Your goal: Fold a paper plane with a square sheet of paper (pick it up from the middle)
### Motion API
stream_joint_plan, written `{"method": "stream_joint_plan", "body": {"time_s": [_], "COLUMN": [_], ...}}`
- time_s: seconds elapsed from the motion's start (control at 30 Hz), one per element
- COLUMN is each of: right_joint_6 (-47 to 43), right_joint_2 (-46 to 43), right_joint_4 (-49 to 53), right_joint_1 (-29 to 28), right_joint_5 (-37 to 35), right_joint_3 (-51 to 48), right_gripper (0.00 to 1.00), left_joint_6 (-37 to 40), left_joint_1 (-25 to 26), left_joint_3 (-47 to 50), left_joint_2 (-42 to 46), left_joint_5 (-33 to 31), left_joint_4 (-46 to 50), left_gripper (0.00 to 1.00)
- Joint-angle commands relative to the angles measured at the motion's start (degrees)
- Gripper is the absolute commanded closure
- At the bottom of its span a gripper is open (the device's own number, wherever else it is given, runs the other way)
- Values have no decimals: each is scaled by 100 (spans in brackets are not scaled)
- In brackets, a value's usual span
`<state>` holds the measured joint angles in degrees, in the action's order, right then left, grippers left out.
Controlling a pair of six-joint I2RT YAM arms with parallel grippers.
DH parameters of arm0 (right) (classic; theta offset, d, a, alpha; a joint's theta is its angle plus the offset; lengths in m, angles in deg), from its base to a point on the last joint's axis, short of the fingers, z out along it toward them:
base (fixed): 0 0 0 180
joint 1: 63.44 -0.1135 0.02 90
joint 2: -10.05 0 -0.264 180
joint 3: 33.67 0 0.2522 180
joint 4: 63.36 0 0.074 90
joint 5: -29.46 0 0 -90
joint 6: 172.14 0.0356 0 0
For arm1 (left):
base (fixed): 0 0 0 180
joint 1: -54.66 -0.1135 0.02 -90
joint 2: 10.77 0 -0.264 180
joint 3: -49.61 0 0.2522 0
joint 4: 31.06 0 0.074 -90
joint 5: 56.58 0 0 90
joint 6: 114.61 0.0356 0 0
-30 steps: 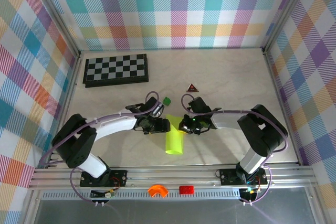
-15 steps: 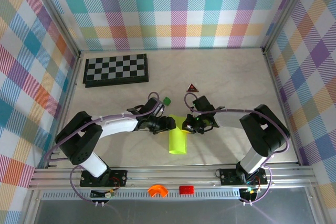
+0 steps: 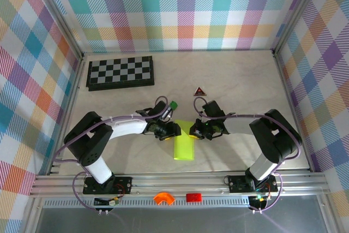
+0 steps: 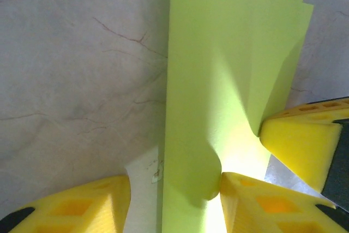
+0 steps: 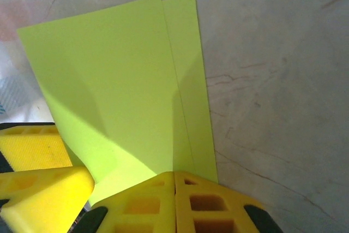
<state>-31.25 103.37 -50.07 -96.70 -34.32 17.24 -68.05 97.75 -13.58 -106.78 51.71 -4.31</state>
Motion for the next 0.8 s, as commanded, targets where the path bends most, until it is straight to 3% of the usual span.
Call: {"method": "stream_joint_plan", "body": {"time_s": [0.0, 0.3, 0.53, 0.77], "right_joint_6": [188, -2, 280, 315], "right_joint_2": [-220, -1523, -2327, -2310], "right_joint_4": [44, 1600, 1522, 1521], "right_joint_1": [79, 437, 768, 777], "right_joint_5": [0, -1034, -1155, -1062], "right_joint_3": [-128, 64, -565, -661], "right_gripper": [86, 76, 72, 71], "left_joint_6": [175, 219, 316, 301], "left_joint_1": [195, 244, 293, 408], "left_joint_3": [-129, -159, -290, -553], "left_joint_2": [-455, -575, -608, -767], "left_joint_5": [-176, -475, -577, -1029], "left_joint_4": [249, 621, 760, 1245], "left_gripper": [54, 55, 53, 49]}}
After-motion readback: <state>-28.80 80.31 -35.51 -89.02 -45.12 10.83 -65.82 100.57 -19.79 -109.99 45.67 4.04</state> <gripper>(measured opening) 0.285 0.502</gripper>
